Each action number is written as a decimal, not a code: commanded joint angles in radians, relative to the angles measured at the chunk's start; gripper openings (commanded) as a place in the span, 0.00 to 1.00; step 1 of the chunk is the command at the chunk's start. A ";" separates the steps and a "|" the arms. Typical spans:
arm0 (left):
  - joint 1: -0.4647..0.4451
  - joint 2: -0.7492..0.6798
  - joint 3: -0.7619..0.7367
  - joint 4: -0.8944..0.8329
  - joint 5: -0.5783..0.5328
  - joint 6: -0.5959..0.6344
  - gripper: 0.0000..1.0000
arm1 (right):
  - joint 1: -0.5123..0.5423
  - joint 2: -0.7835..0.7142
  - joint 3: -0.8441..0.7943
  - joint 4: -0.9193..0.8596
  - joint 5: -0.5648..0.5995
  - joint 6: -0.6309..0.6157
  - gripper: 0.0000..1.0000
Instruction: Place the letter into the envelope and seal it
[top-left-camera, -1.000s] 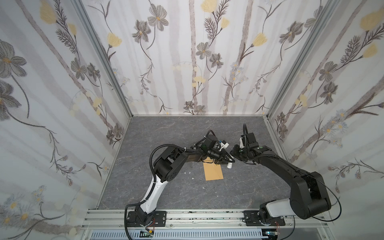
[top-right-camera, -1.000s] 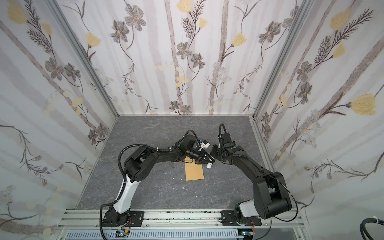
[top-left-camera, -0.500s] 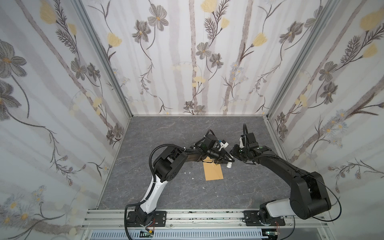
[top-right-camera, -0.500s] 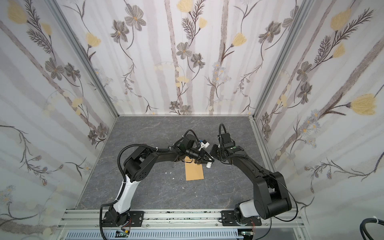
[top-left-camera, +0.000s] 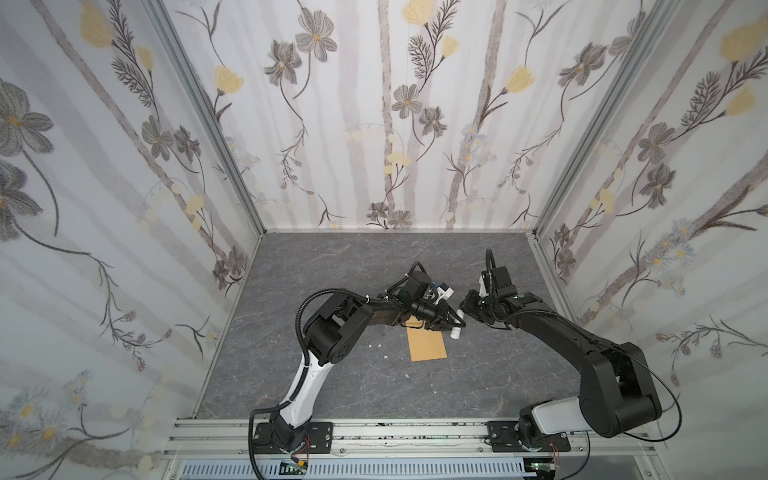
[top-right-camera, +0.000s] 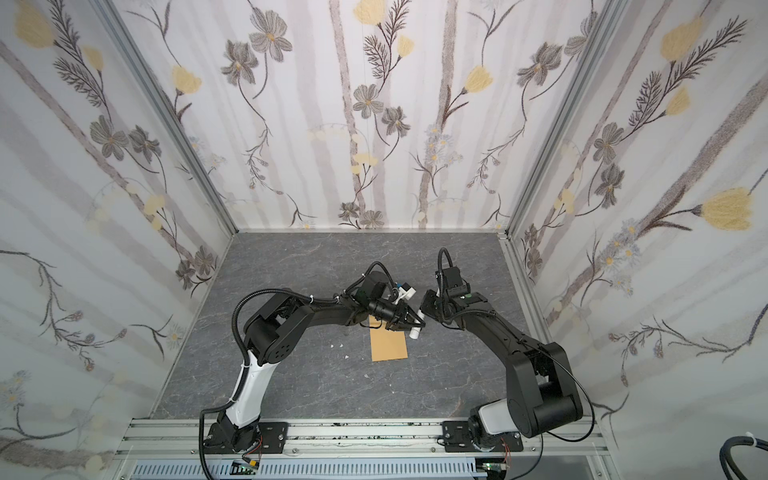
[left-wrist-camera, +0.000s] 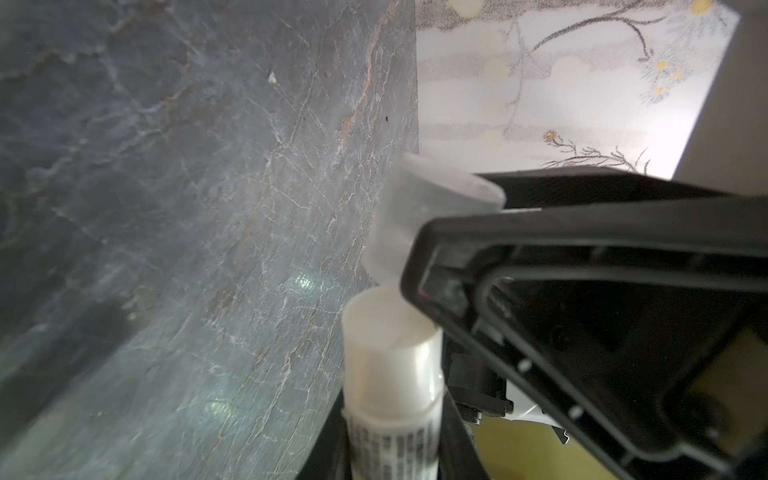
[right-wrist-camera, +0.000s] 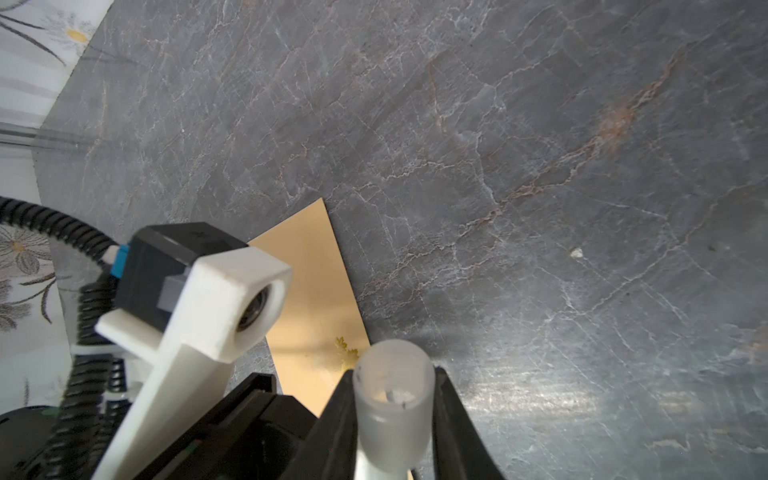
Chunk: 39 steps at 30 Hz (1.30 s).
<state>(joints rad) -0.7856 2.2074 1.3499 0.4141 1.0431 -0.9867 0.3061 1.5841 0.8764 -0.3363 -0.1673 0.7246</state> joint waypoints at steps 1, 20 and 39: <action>0.002 -0.012 -0.002 0.028 0.003 0.006 0.00 | 0.002 0.005 0.002 0.013 0.008 0.001 0.29; 0.004 -0.150 -0.261 0.026 0.010 -0.025 0.00 | -0.013 0.095 -0.076 0.027 0.026 -0.007 0.33; 0.008 -0.160 -0.251 0.028 0.009 -0.013 0.00 | -0.012 0.166 -0.025 -0.015 0.071 -0.008 0.40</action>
<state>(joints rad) -0.7830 2.0541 1.1000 0.4160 1.0397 -1.0016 0.2935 1.7428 0.8391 -0.3614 -0.1211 0.7208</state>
